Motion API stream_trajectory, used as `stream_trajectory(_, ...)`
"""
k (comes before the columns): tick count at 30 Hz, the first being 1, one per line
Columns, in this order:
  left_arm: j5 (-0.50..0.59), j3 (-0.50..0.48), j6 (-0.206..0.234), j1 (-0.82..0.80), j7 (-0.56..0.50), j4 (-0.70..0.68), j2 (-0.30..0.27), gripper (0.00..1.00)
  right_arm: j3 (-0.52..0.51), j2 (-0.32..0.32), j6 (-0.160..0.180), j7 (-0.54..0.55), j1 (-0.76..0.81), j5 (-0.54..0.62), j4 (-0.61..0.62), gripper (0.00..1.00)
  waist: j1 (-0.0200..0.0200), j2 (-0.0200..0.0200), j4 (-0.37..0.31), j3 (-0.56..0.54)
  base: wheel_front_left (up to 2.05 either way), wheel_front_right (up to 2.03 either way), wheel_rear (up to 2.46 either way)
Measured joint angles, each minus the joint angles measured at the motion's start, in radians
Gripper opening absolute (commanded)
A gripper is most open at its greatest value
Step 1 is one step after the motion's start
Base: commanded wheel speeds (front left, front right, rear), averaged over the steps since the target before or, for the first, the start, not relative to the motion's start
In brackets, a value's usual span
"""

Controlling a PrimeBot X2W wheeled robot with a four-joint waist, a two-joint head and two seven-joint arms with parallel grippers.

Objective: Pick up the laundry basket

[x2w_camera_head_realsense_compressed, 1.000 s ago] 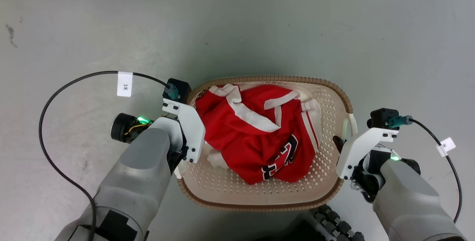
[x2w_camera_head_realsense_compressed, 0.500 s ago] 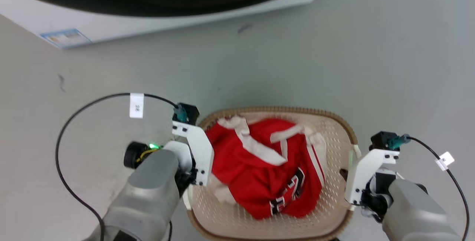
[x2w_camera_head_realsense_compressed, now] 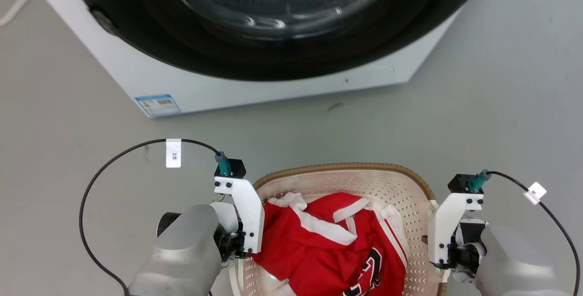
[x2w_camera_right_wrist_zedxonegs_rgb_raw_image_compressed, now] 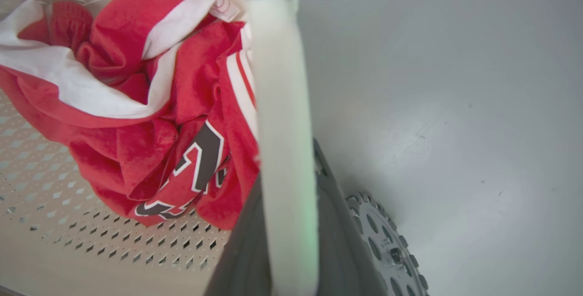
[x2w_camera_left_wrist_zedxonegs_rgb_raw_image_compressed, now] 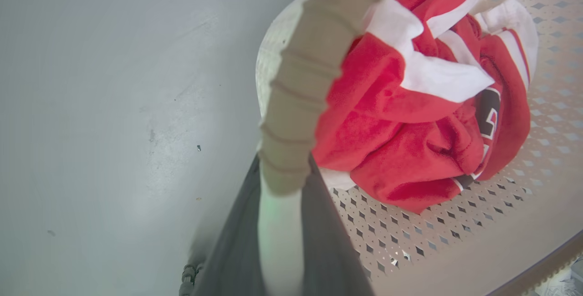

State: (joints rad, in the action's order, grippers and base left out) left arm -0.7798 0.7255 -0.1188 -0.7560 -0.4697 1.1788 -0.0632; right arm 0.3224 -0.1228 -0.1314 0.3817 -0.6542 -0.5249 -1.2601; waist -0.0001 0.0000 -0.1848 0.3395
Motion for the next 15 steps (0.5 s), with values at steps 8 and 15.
stream_trajectory(8,-0.072,0.023,0.000,0.002,-0.080,0.017,-0.001,0.00,0.063,-0.025,0.000,0.123,0.001,-0.074,0.043,0.00,0.0000,0.0000,0.065,-0.099,0.00,0.00,0.00)
stream_trajectory(15,-0.100,0.031,0.000,-0.007,-0.122,0.051,0.001,0.00,0.098,-0.027,0.000,0.239,-0.002,-0.139,0.053,0.00,0.0000,0.0000,0.105,-0.167,0.00,0.00,0.00)
